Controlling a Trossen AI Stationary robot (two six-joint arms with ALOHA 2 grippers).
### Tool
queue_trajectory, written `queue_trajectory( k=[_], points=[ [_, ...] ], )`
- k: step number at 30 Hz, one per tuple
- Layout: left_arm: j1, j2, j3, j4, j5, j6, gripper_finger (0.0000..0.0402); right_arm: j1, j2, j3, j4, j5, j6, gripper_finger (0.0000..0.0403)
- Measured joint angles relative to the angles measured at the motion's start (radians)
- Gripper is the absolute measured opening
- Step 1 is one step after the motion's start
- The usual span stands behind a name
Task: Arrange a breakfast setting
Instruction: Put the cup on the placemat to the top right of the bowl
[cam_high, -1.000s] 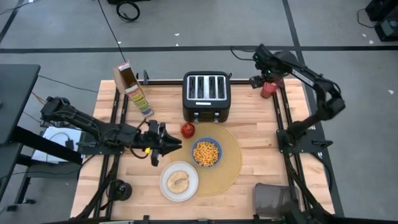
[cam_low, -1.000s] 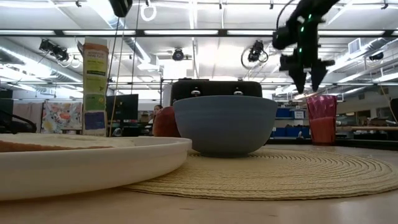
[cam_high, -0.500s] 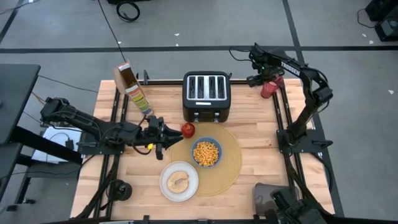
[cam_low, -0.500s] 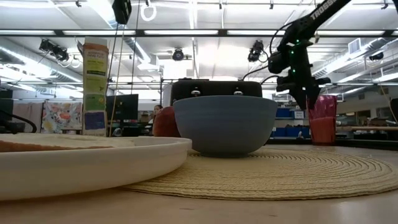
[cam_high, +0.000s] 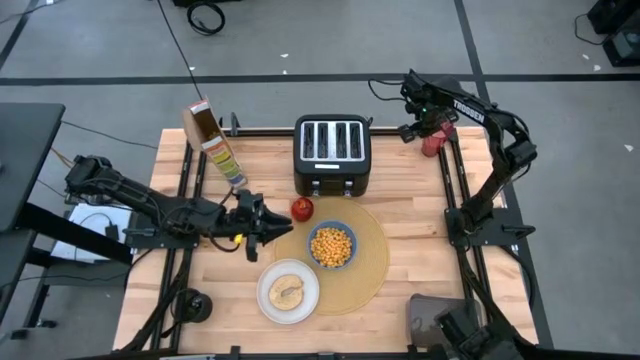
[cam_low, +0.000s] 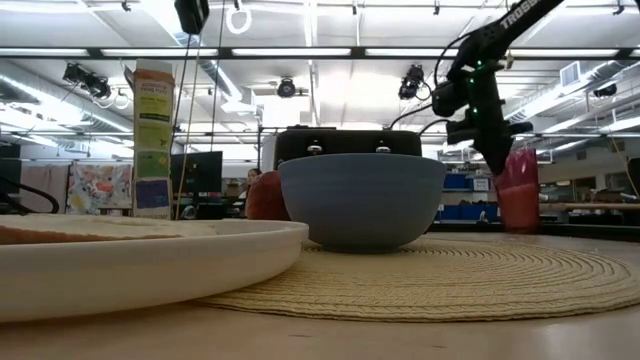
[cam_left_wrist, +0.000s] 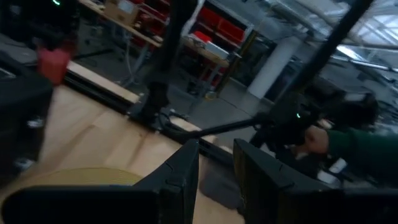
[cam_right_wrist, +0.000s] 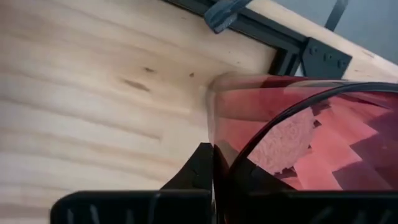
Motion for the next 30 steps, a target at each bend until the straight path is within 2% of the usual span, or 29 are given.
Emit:
queue_trajectory(
  k=[5, 9, 14, 18, 21, 24, 27, 30],
  points=[
    [-0.041, -0.014, 0.0, -0.006, 0.002, 0.001, 0.0107, 0.058, -0.078, 0.025, -0.078, 0.023, -0.052, 0.001],
    [-0.066, -0.027, 0.0, -0.017, 0.002, 0.005, 0.0107, 0.194, -0.183, 0.058, -0.182, 0.01, -0.129, 0.001],
    [-0.074, -0.052, 0.0, -0.024, 0.003, 0.008, 0.0107, 0.493, -0.314, 0.06, -0.309, -0.105, -0.143, 0.001],
    [-0.074, -0.081, 0.0, -0.027, 0.003, 0.009, 0.0107, 0.775, -0.383, 0.06, -0.28, -0.22, -0.049, 0.001],
    [-0.082, -0.096, 0.0, -0.022, 0.002, 0.031, 0.0107, 0.98, -0.385, 0.06, -0.261, -0.235, 0.013, 0.001],
    [-0.085, -0.098, 0.0, -0.016, 0.003, 0.056, 0.0107, 1.142, -0.353, 0.06, -0.219, -0.188, 0.051, 0.001],
    [-0.085, -0.098, 0.0, -0.014, 0.003, 0.054, 0.0107, 1.244, -0.283, 0.059, -0.156, -0.144, 0.024, 0.001],
    [-0.085, -0.098, 0.0, -0.018, 0.002, 0.054, 0.0107, 1.289, -0.216, 0.059, -0.1, -0.137, -0.076, 0.001]
  ],
)
